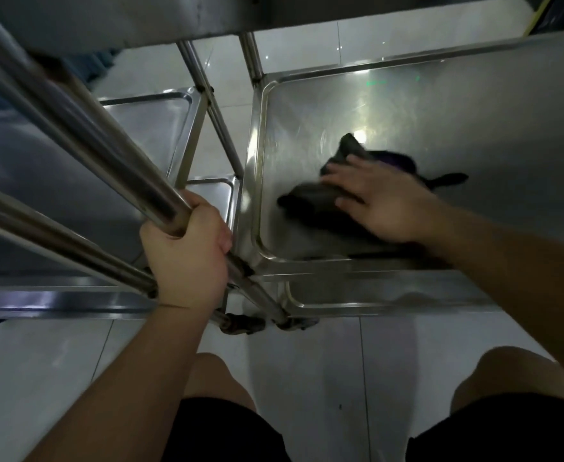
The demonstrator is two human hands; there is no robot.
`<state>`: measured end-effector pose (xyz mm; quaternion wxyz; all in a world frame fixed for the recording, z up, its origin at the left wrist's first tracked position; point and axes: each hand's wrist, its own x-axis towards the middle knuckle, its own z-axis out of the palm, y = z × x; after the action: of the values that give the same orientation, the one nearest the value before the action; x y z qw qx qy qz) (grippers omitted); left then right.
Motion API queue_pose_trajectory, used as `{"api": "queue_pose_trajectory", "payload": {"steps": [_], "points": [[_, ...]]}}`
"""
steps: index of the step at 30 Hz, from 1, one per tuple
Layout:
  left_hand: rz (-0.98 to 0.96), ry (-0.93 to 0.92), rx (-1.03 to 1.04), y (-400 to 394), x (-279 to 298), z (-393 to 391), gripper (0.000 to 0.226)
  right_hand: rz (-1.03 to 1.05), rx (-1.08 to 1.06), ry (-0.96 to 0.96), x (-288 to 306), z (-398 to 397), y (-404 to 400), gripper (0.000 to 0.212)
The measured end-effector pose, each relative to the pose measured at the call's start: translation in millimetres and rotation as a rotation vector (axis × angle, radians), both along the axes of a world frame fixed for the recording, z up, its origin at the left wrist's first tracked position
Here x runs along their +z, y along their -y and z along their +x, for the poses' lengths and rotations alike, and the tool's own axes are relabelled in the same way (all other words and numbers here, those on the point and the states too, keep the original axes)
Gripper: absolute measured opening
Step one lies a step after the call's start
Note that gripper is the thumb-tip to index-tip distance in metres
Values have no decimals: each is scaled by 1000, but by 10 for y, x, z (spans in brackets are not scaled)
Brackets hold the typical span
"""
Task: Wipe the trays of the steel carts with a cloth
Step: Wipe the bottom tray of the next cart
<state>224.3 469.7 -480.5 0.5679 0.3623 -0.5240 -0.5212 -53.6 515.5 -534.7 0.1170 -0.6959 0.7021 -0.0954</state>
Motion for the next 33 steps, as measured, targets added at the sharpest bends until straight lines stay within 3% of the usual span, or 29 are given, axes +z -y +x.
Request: {"api": "queue_pose_trajectory", "payload": {"steps": [3, 6, 9, 13, 18, 21, 25, 33], "points": [[4, -4, 22, -9, 4, -11, 38, -43, -291, -25, 25, -371, 444, 48], [18, -20, 51, -18, 14, -35, 29, 15, -509, 32, 11, -319, 1042, 58], [39, -29, 64, -25, 10, -27, 30, 61, -477, 78, 58, 132, 1601, 62], [34, -19, 77, -38, 5, -20, 28, 56, -240, 78, 54, 748, 1894, 59], [40, -44, 82, -49, 18, -48, 28, 49, 88, -68, 45, 1004, 1445, 54], [38, -31, 87, -48, 8, -47, 32, 17, 185, 9, 23, 1162, 864, 57], [45, 53, 111, -52, 9, -13, 25, 94, 175, 124, 9, 1271, 323, 52], [46, 267, 128, -102, 77, 56, 29, 75, 24, 35, -55, 816, -403, 55]]}}
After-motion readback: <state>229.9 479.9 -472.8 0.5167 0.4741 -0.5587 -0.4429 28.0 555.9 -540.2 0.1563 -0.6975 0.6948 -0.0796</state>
